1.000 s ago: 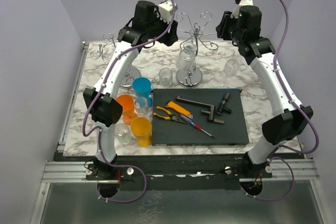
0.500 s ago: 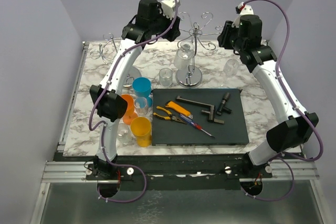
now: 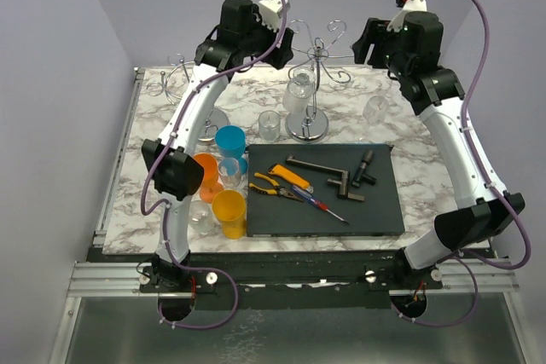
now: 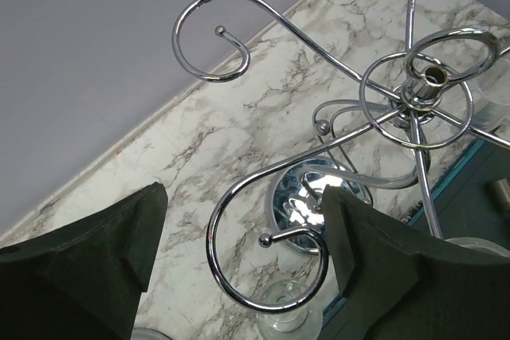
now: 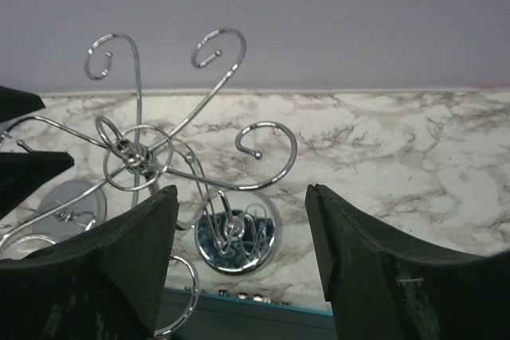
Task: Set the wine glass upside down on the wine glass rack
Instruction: Adjust the wine rack at the center of the board.
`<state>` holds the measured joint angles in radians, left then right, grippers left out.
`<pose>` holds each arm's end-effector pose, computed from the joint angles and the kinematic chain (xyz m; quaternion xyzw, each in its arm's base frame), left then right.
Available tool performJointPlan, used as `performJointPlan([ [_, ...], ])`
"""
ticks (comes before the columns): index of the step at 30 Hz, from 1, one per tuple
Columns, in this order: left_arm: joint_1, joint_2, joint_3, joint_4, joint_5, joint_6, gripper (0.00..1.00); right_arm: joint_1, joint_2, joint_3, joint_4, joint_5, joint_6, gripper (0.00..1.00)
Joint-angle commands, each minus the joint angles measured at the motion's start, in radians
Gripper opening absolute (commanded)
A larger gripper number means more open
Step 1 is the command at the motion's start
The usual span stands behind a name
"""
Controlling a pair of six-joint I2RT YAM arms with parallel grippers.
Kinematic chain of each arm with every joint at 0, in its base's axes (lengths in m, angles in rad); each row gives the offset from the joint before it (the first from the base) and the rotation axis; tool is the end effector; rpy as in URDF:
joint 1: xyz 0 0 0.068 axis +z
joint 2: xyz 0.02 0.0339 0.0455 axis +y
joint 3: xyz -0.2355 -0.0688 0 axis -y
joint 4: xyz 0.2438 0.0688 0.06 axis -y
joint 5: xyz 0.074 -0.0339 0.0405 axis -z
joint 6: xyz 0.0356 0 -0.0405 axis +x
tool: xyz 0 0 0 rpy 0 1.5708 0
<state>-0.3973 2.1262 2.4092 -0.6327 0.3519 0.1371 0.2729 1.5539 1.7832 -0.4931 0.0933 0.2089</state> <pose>0.4217 -0.1902 0.4025 0.3098 0.7516 -0.2154 0.5411 0.3336 0.0899 0.4343 0.0030 0.7936 0.1089 0.5986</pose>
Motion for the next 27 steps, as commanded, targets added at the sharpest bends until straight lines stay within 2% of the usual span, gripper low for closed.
performJointPlan([
  [1,0.002,-0.094,-0.013,0.033,0.003,-0.013,0.87,-0.005,0.028,0.119,-0.030,0.029,-0.039,0.73],
  [10,0.009,-0.147,-0.040,0.031,-0.010,-0.025,0.89,-0.006,0.261,0.366,-0.104,0.038,-0.067,0.73],
  [21,0.034,-0.199,-0.150,-0.061,0.014,0.044,0.80,-0.011,0.260,0.308,-0.073,-0.014,-0.038,0.57],
  [27,0.034,-0.182,-0.148,-0.108,0.023,0.064,0.75,-0.011,0.240,0.265,-0.073,-0.021,-0.036,0.54],
])
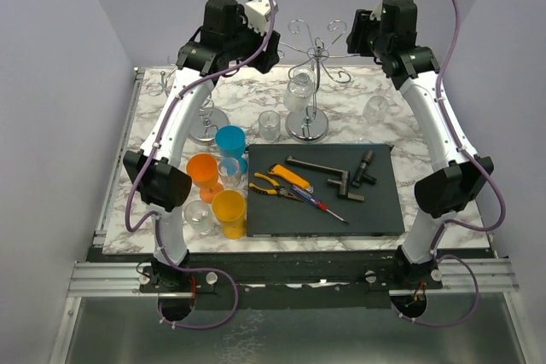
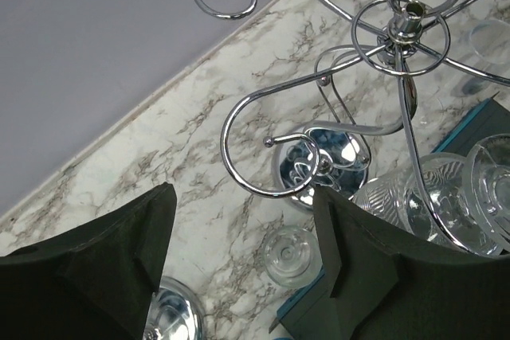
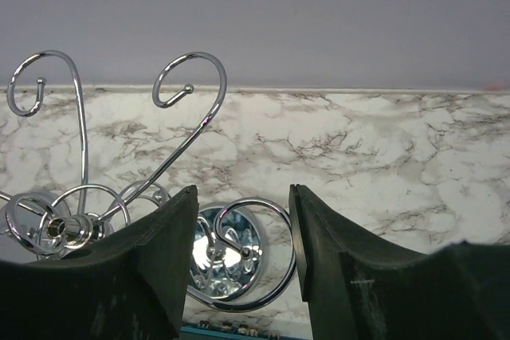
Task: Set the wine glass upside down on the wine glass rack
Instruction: Adjust the wine rack at the center of the board.
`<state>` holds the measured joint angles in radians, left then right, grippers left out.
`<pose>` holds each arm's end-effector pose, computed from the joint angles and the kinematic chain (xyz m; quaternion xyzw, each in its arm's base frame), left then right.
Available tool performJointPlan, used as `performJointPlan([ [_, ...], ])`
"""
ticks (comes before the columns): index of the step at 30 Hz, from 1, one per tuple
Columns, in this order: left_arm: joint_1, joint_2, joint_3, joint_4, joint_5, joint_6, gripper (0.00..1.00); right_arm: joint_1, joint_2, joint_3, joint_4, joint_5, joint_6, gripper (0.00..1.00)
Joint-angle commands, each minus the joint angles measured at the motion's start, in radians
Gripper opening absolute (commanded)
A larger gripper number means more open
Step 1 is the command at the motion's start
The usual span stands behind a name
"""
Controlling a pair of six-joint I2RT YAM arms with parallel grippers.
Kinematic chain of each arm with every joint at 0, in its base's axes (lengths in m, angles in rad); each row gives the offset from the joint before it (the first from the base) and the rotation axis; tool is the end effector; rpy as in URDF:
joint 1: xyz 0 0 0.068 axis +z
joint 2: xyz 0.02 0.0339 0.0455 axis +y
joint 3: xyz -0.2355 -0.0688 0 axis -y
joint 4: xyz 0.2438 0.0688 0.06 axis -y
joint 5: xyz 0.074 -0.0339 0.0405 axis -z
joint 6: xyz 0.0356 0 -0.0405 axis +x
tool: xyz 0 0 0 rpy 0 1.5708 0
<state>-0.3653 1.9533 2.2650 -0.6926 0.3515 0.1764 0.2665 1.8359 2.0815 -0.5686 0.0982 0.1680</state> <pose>0.3891 -0.1619 0.4239 0.3126 0.7595 -0.1962 0.5357 0.3939 0.1039 0.4235 -0.0113 0.8111 0.0869 0.5784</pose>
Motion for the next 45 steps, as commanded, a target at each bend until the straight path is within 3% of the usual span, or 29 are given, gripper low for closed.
performJointPlan([
  [1,0.002,-0.005,-0.003,-0.048,0.027,0.026,0.75,-0.004,-0.045,-0.044,0.003,-0.027,0.006,0.54],
  [7,0.002,0.059,0.072,-0.047,0.015,0.020,0.68,-0.005,-0.079,-0.108,0.016,-0.025,0.015,0.46],
  [15,-0.004,0.162,0.218,-0.044,0.006,-0.025,0.64,-0.004,-0.153,-0.208,0.049,-0.010,0.023,0.45],
  [24,-0.009,0.192,0.255,-0.011,-0.007,-0.010,0.65,-0.004,-0.204,-0.270,0.059,0.005,0.043,0.44],
  [26,-0.009,0.199,0.270,-0.010,-0.011,-0.006,0.66,-0.004,-0.213,-0.271,0.053,0.025,0.045,0.47],
  [29,-0.008,0.182,0.255,-0.004,-0.022,0.006,0.72,-0.006,-0.232,-0.263,0.044,0.069,0.042,0.59],
  [34,-0.003,0.094,0.152,0.013,-0.059,0.023,0.84,-0.043,-0.266,-0.240,0.018,0.072,0.061,0.71],
  [40,0.022,0.006,0.081,0.012,-0.108,-0.005,0.96,-0.133,-0.336,-0.301,0.003,0.043,0.124,0.73],
  [45,0.045,-0.087,0.029,-0.029,-0.118,-0.036,0.99,-0.192,-0.385,-0.422,-0.019,0.046,0.146,0.74],
])
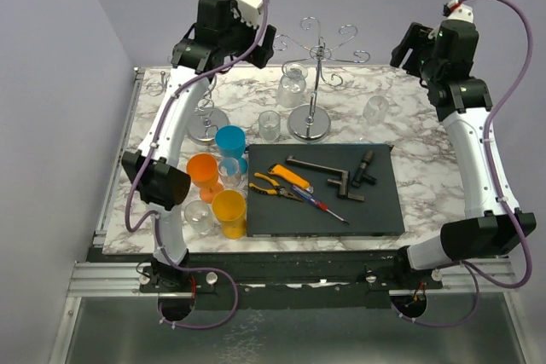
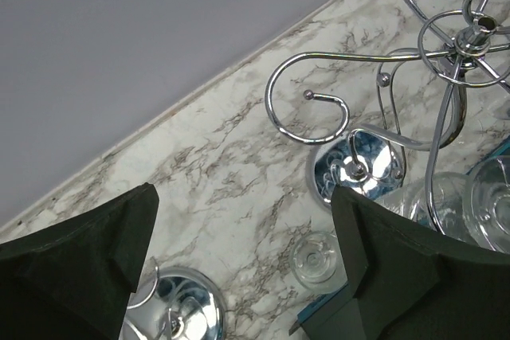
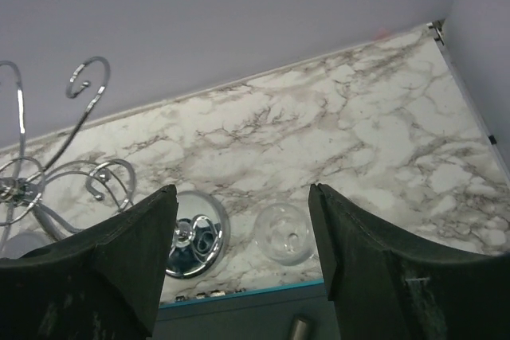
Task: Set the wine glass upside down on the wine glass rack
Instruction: Adjust the wine rack at the center of the board, then pick up the wine glass at the center of the board.
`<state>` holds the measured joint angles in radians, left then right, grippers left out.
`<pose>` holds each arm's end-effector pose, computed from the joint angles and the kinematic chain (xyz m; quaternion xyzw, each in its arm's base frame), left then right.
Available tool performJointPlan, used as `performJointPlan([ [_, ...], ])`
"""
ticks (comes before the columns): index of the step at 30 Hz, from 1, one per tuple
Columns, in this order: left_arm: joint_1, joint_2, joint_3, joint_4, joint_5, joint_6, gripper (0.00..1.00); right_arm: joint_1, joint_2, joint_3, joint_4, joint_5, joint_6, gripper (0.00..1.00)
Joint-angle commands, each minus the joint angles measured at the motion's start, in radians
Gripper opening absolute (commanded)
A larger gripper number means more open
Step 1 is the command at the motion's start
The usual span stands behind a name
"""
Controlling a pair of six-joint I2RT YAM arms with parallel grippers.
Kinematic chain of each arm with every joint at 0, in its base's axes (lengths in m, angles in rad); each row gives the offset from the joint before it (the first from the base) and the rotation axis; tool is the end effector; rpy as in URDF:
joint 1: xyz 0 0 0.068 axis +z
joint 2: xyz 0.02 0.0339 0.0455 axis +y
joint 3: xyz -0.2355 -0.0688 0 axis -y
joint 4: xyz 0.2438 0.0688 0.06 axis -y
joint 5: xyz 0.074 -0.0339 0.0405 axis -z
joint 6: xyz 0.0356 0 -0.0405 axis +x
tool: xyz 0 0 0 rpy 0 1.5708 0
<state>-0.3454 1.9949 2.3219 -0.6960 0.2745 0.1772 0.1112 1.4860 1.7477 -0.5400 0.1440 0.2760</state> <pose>0.4009 -0.1545 0.4242 0.2858 0.7694 -0.1595 0.5486 0.3236 0.0310 0.4392 0.1087 0.7900 0.0592 0.6005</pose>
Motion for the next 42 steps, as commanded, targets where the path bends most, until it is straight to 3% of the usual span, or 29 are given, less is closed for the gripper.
performJointPlan([
  [1,0.029,-0.142,-0.038,-0.045,-0.042,-0.049,0.99,-0.051,-0.046,-0.122,-0.049,-0.018,0.047,0.74],
  [6,0.056,-0.222,-0.096,-0.148,-0.041,-0.107,0.99,-0.088,-0.055,-0.250,-0.050,-0.086,0.065,0.74],
  [16,0.172,-0.349,-0.232,-0.288,0.097,-0.200,0.99,-0.103,0.007,-0.320,-0.019,-0.182,0.061,0.79],
  [21,0.220,-0.358,-0.234,-0.353,0.138,-0.202,0.99,-0.105,0.073,-0.305,-0.011,-0.178,0.048,0.72],
  [42,0.225,-0.392,-0.231,-0.366,0.175,-0.203,0.99,-0.148,0.272,-0.235,0.002,-0.225,0.046,0.57],
])
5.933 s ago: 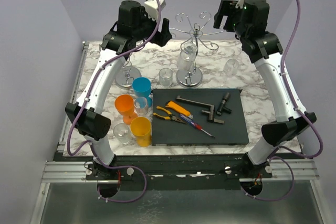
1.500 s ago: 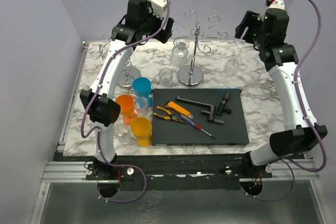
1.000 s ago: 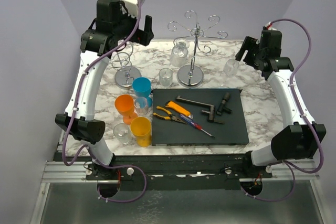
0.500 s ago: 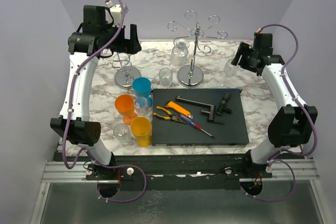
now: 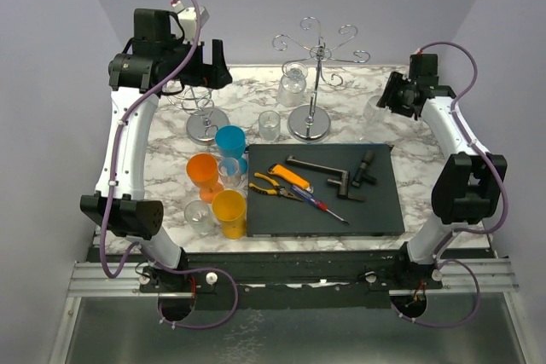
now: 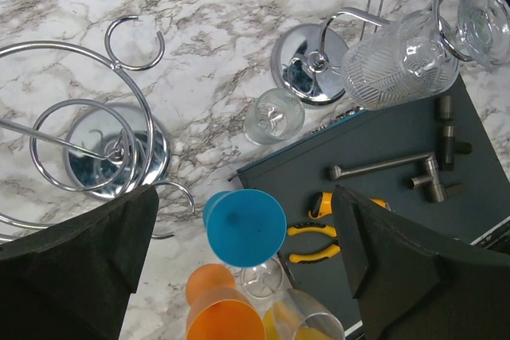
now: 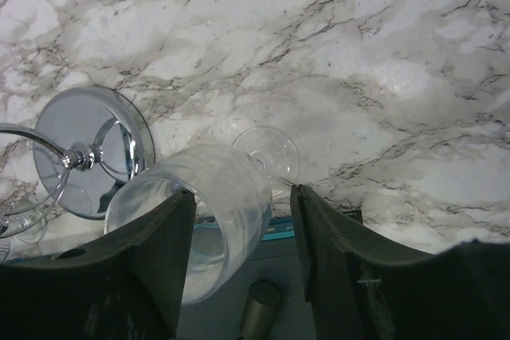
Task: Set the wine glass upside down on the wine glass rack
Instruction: Pick up the wine glass at the center of the board.
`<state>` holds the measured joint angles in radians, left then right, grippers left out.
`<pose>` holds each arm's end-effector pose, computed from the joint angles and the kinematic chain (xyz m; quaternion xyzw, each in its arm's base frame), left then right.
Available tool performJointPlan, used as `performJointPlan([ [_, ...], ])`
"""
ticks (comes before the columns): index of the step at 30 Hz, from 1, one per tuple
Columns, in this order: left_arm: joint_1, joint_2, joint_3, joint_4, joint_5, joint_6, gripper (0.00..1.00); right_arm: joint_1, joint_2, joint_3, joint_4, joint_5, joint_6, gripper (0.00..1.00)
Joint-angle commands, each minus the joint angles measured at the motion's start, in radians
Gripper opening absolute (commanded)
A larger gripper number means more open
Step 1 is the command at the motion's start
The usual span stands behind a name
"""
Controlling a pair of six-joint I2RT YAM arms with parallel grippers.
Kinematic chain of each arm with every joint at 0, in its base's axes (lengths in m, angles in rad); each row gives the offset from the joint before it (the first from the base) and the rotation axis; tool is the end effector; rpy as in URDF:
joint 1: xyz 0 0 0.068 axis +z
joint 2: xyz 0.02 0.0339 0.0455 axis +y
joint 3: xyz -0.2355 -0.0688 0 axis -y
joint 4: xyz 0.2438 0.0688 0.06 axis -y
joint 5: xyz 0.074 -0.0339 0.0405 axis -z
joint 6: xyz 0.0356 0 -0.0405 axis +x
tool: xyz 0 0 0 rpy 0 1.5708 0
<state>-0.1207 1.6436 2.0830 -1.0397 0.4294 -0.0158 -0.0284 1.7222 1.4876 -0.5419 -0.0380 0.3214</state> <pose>0.3159 -0.0532 0.4463 0.1445 0.8579 -0.2191 0.4418 0.3846 -0.0096 0.2712 0.1532 0.9092 0.0738 0.3800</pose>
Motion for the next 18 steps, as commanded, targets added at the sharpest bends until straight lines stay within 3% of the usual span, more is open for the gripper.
performJointPlan([
  [1,0.001,-0.042,0.009,-0.022,0.020,-0.009,0.99,-0.008,0.044,0.026,-0.001,-0.045,0.003,0.54],
  [7,0.001,-0.046,0.017,-0.020,0.007,-0.017,0.99,-0.008,0.043,0.041,-0.032,-0.045,0.011,0.33],
  [12,0.000,-0.058,0.032,-0.021,0.024,-0.032,0.99,-0.008,-0.023,0.057,-0.060,0.019,0.012,0.02],
  [18,0.000,-0.076,0.059,-0.020,0.078,-0.054,0.99,-0.008,-0.150,0.074,-0.111,0.148,-0.008,0.01],
])
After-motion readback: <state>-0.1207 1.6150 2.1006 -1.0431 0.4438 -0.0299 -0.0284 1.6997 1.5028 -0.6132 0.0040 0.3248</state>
